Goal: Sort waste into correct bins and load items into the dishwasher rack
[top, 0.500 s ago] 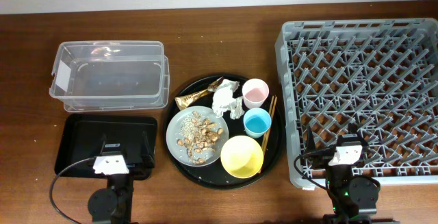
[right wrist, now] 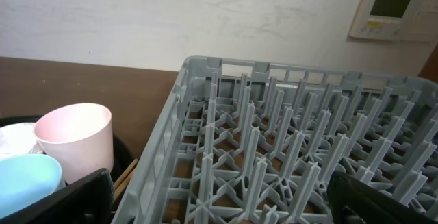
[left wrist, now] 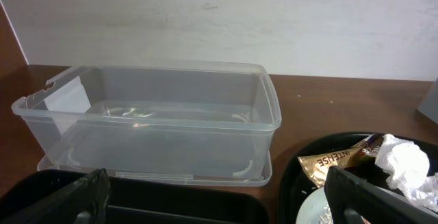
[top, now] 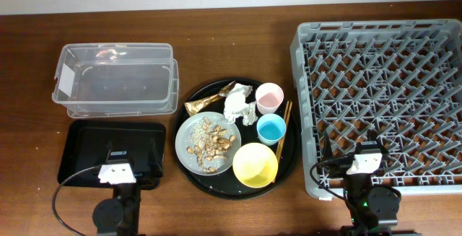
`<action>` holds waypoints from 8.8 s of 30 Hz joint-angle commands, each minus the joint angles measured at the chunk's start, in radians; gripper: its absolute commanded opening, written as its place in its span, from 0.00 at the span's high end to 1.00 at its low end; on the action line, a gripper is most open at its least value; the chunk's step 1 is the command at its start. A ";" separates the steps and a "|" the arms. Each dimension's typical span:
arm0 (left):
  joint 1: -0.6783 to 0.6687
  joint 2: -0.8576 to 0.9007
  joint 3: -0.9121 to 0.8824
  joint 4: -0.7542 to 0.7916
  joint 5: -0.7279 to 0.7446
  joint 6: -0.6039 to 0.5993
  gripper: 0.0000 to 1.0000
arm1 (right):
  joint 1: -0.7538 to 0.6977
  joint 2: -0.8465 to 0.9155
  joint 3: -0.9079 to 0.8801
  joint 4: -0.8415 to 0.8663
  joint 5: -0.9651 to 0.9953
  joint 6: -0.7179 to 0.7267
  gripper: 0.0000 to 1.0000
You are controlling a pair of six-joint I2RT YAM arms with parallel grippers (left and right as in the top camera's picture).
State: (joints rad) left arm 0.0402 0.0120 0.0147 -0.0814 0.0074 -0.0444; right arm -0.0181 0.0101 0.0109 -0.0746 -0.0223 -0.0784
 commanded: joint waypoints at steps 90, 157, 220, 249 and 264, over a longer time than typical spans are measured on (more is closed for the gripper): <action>-0.006 0.765 1.179 -0.934 0.587 0.007 0.01 | 0.006 -0.005 -0.005 -0.005 0.008 0.004 0.02; -0.494 1.910 1.659 -0.726 -0.225 0.193 0.99 | 0.006 -0.005 -0.005 -0.005 0.008 0.004 0.02; -0.486 1.955 1.630 -0.639 0.078 -0.255 0.99 | 0.006 -0.005 -0.005 -0.005 0.008 0.004 0.02; -0.251 1.743 1.603 -0.885 0.372 -0.037 0.15 | 0.006 -0.005 -0.005 -0.005 0.008 0.004 0.01; -0.564 2.049 1.603 -0.858 0.283 -0.082 0.35 | 0.006 -0.005 -0.005 -0.005 0.008 0.004 0.02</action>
State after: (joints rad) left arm -0.5209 2.0457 1.6211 -0.9501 0.3321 -0.1207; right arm -0.0177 0.0120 0.0109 -0.0746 -0.0223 -0.0784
